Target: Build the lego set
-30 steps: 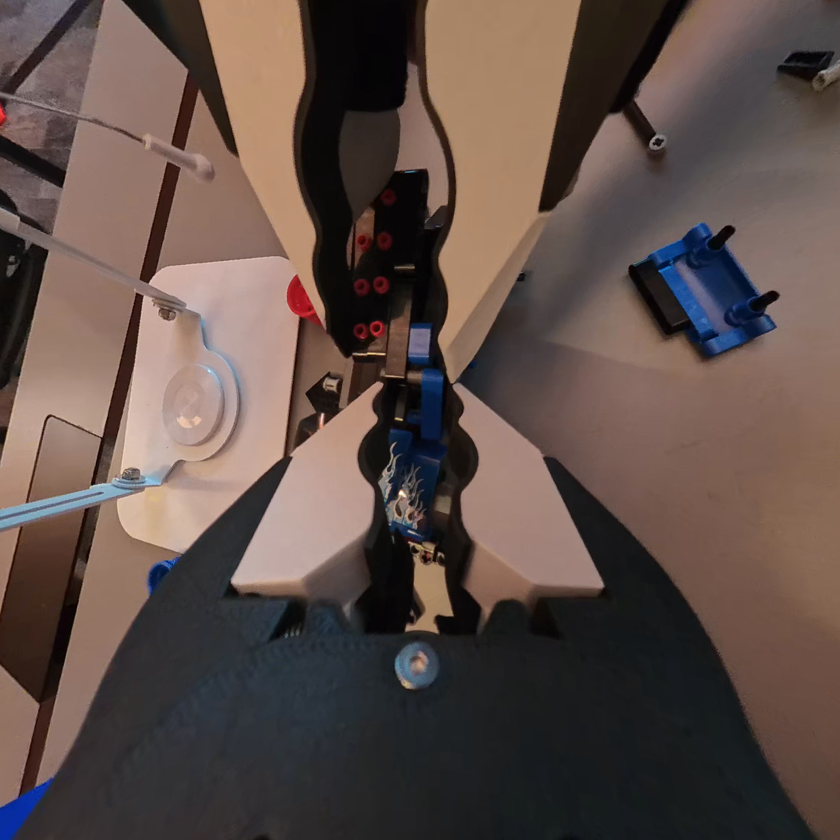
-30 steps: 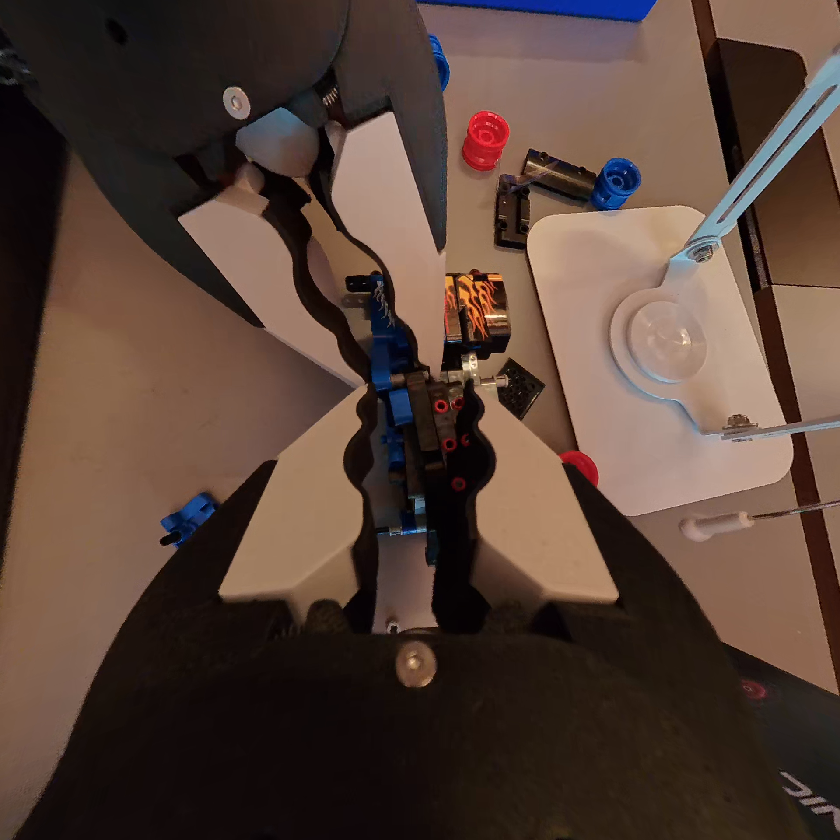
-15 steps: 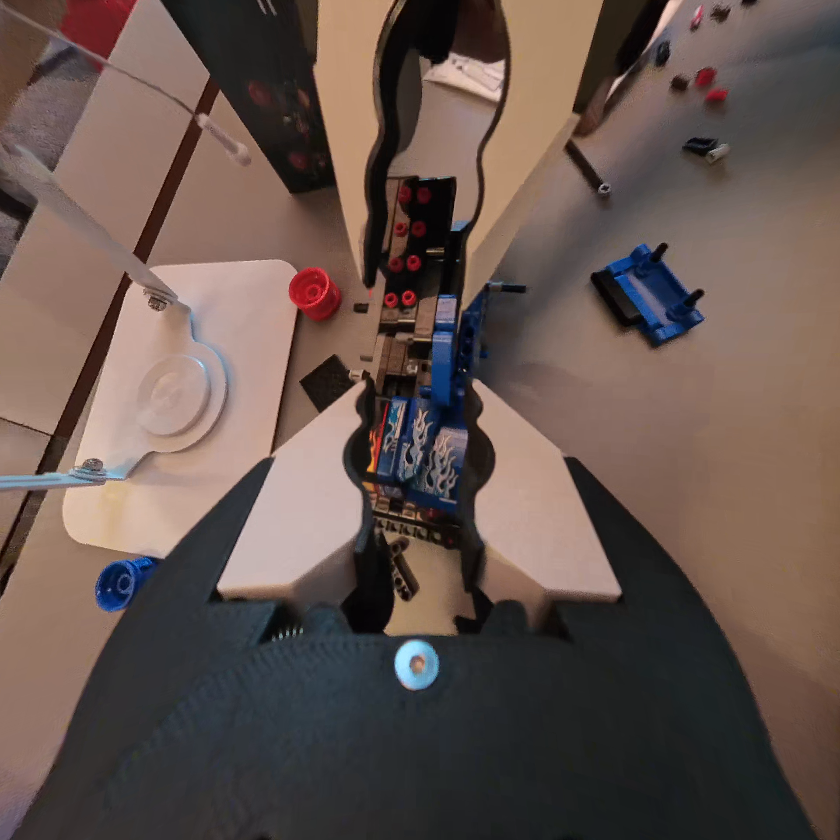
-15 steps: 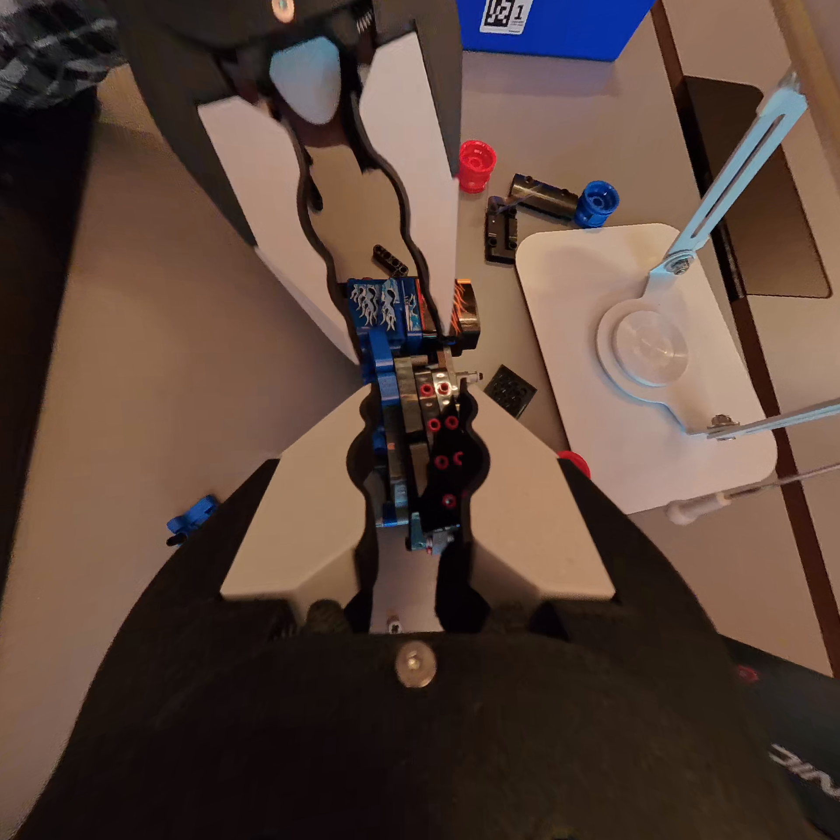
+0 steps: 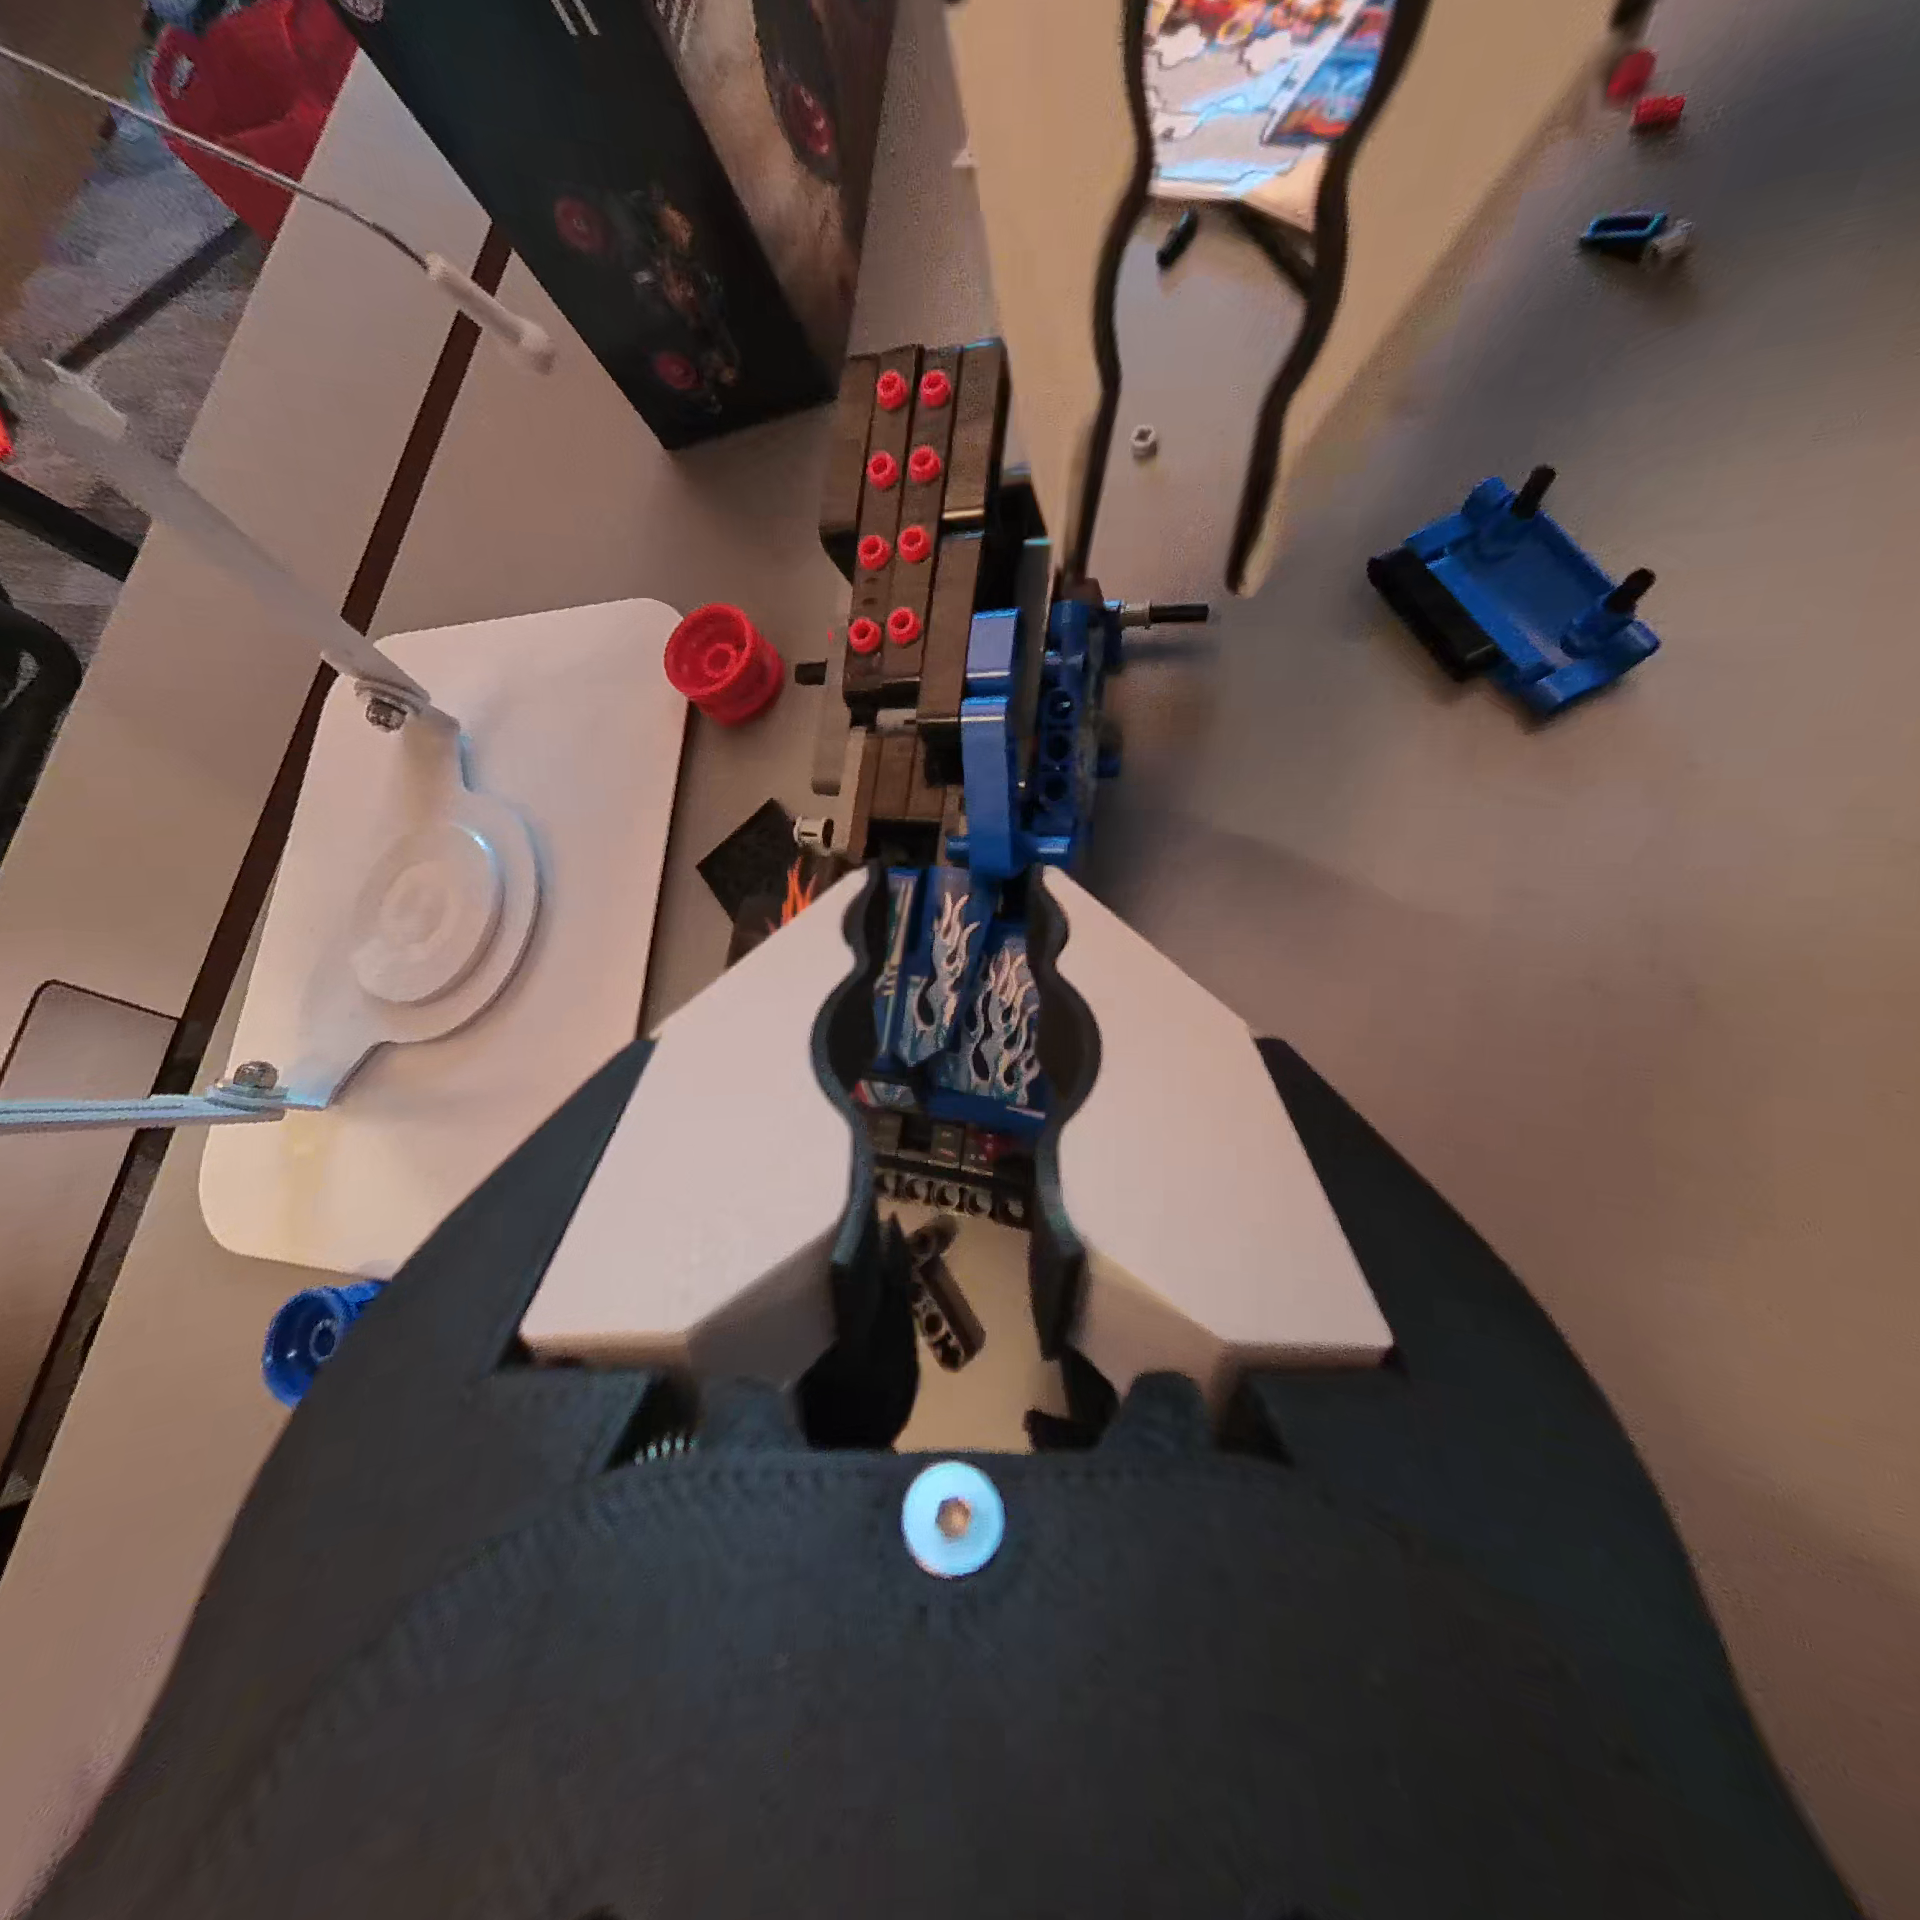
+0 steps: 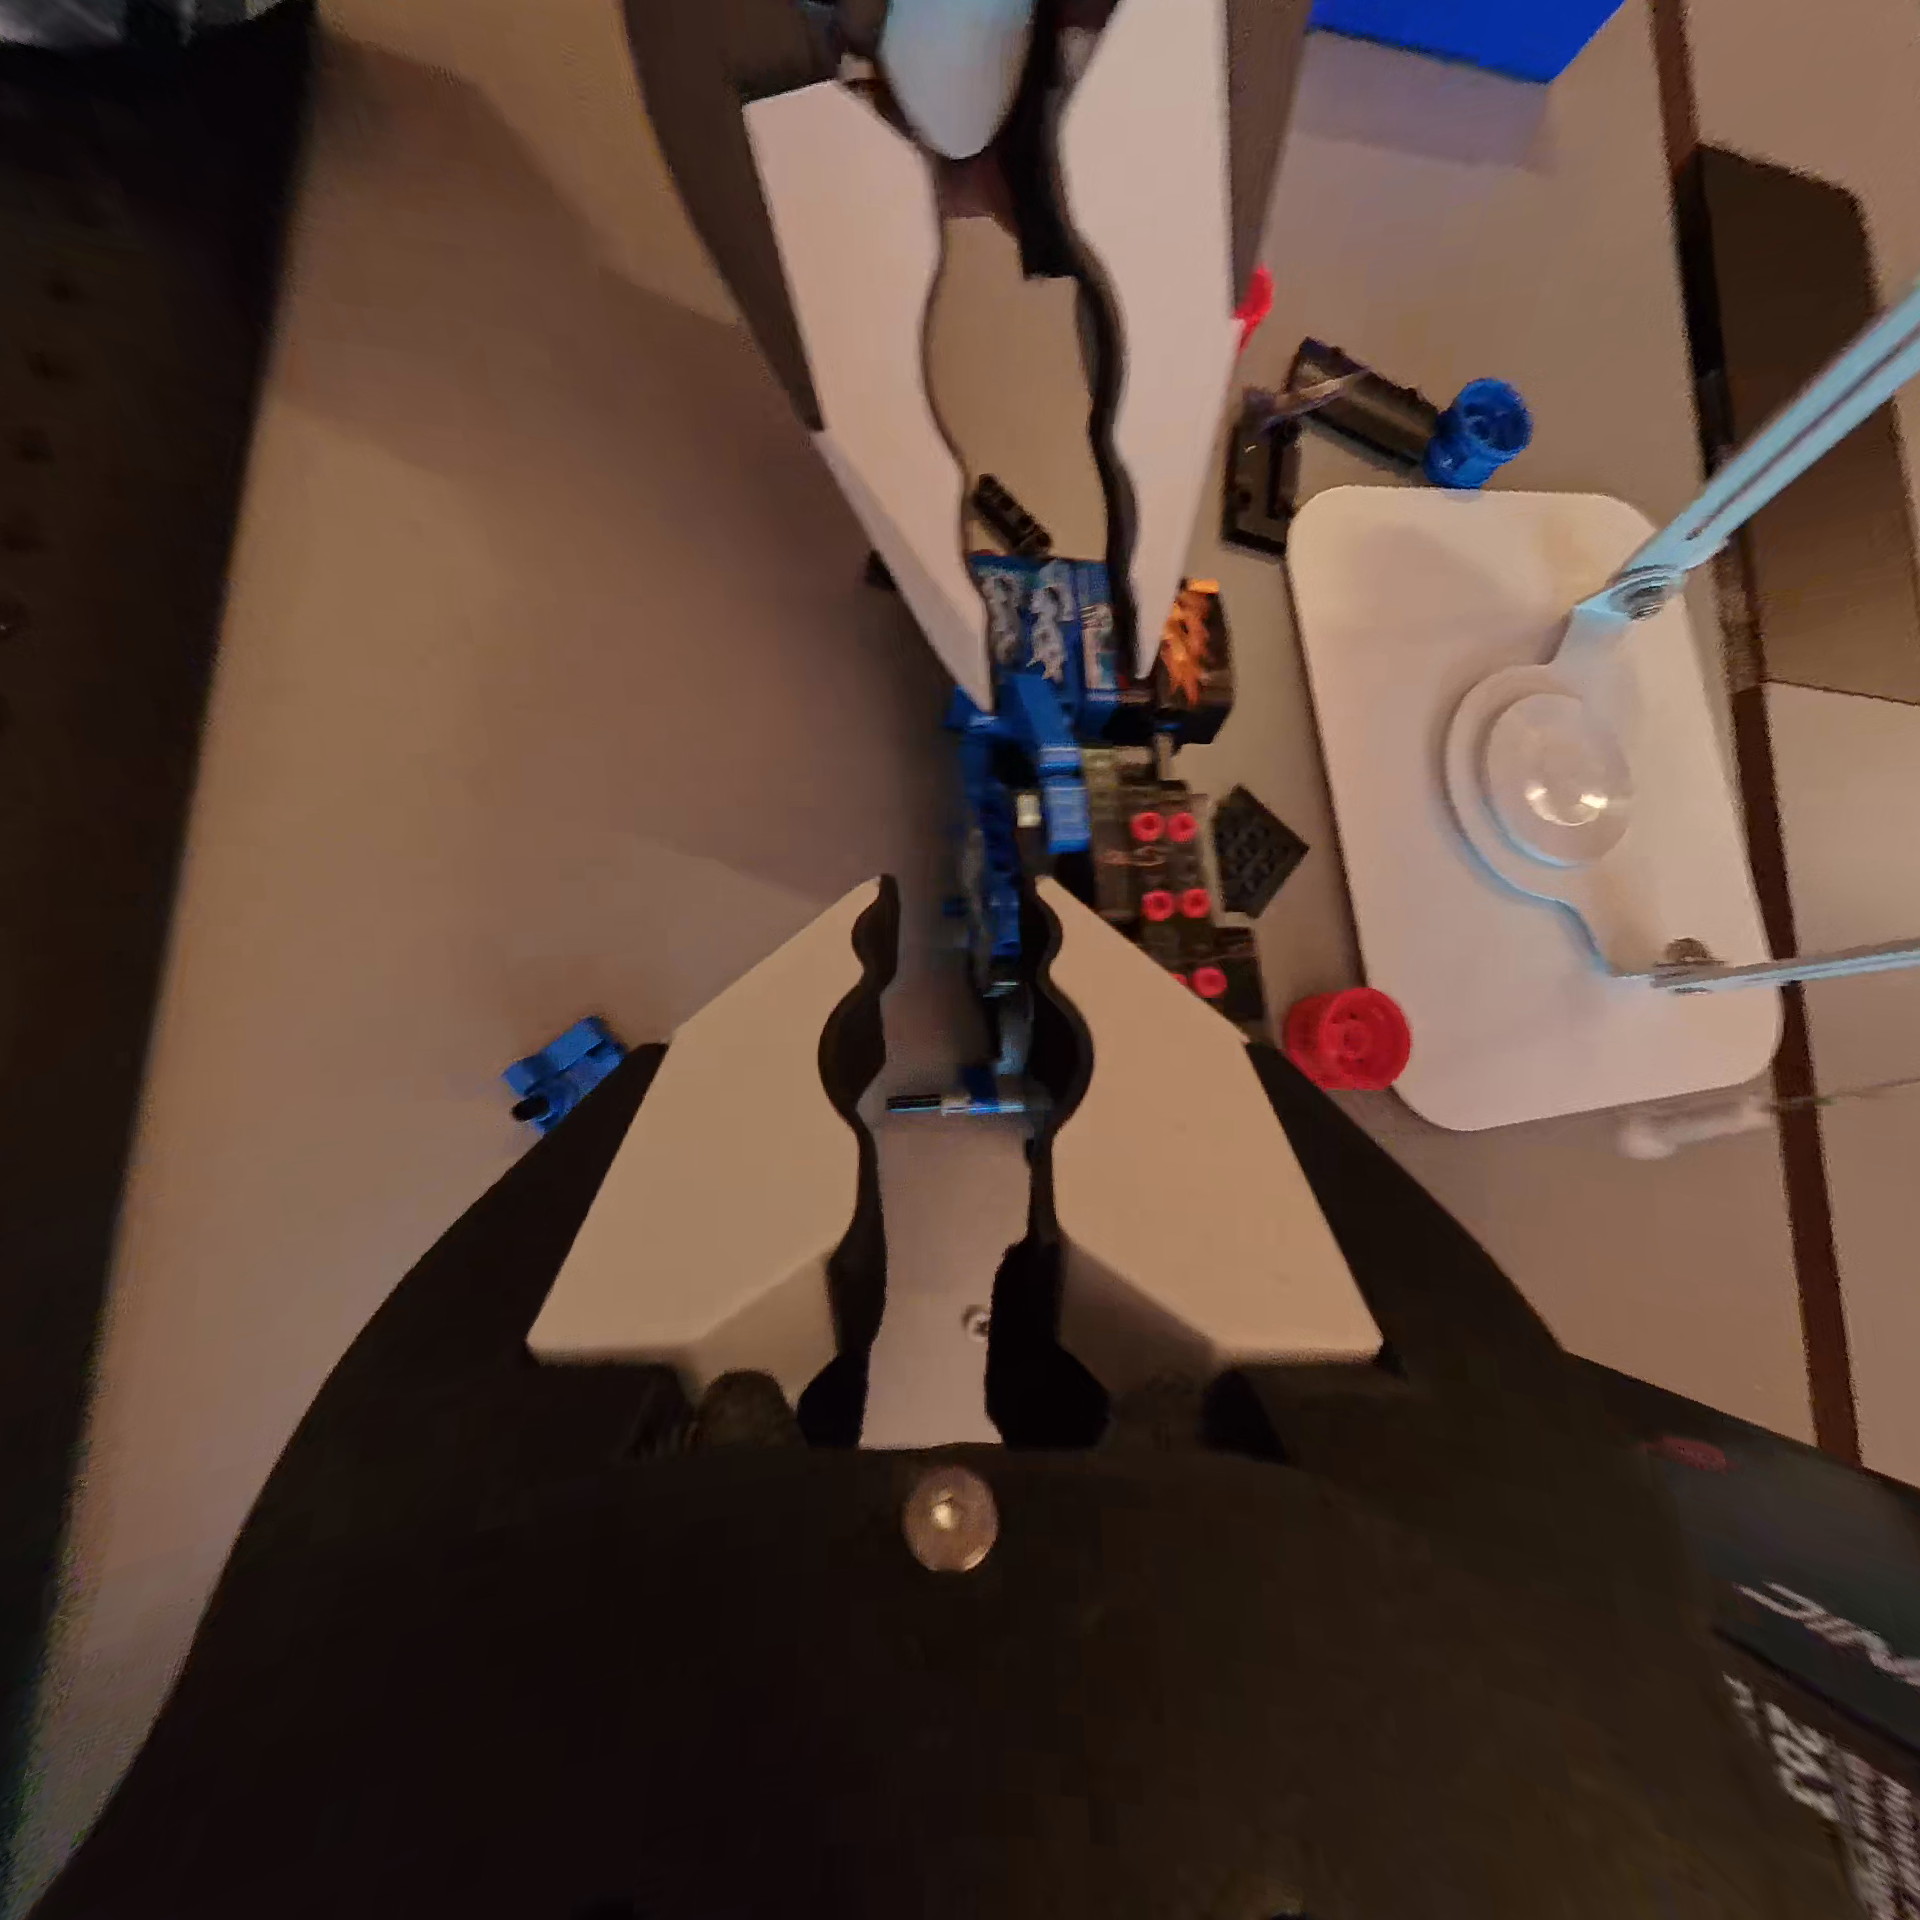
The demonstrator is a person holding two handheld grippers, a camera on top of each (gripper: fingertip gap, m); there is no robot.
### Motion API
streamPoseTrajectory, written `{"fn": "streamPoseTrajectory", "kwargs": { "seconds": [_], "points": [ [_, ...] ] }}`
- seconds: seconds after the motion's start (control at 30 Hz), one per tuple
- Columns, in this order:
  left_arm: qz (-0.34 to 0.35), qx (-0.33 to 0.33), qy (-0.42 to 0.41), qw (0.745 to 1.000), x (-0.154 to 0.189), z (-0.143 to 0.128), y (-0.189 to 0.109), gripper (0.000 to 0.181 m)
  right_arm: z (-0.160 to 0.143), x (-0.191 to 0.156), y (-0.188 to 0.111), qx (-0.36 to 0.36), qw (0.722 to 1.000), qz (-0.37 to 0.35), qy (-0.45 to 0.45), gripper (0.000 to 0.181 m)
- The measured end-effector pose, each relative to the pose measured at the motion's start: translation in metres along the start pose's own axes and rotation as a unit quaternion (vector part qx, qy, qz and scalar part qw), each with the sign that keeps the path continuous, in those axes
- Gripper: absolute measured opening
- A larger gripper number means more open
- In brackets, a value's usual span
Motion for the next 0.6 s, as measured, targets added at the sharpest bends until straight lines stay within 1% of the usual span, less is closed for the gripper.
{"fn": "streamPoseTrajectory", "kwargs": {
  "seconds": [0.1, 0.17, 0.27, 0.33, 0.47, 0.57, 0.6],
  "points": [
    [0.005, 0.004, 0.0, 1.0, 0.0, 0.001, 0.001, 0.023, -0.005, -0.009, 0.011, -0.023, 1.0, -0.012, -0.01, 0.028],
    [0.003, 0.008, -0.004, 1.0, 0.0, 0.001, 0.0, 0.018, -0.008, -0.01, 0.02, -0.034, 0.999, -0.034, -0.024, 0.034],
    [0.012, 0.015, -0.012, 1.0, -0.004, 0.002, 0.001, 0.012, -0.01, -0.006, 0.028, -0.057, 0.994, -0.08, -0.047, 0.032],
    [0.021, 0.024, -0.015, 0.999, -0.008, 0.003, -0.003, 0.017, -0.011, -0.004, 0.03, -0.065, 0.992, -0.096, -0.058, 0.027],
    [0.04, 0.015, -0.014, 0.999, -0.014, -0.004, -0.007, 0.034, -0.013, -0.003, 0.027, -0.051, 0.992, -0.104, -0.058, 0.02],
    [0.039, 0.012, -0.016, 0.999, -0.015, -0.006, -0.003, 0.042, -0.014, -0.007, 0.028, -0.049, 0.989, -0.107, -0.085, 0.026],
    [0.032, 0.017, -0.016, 0.999, -0.014, -0.005, -0.003, 0.048, -0.014, -0.009, 0.028, -0.047, 0.989, -0.106, -0.094, 0.03]
  ]
}}
Point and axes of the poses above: each gripper's, where its closed fingertips meet, y out along the fingers, z out of its top, x = y × z across the jaws, the point moved 5 cm from there along -y, back along the fingers, and after that the axes turned 8 degrees about -y, right-handed, at the moved point
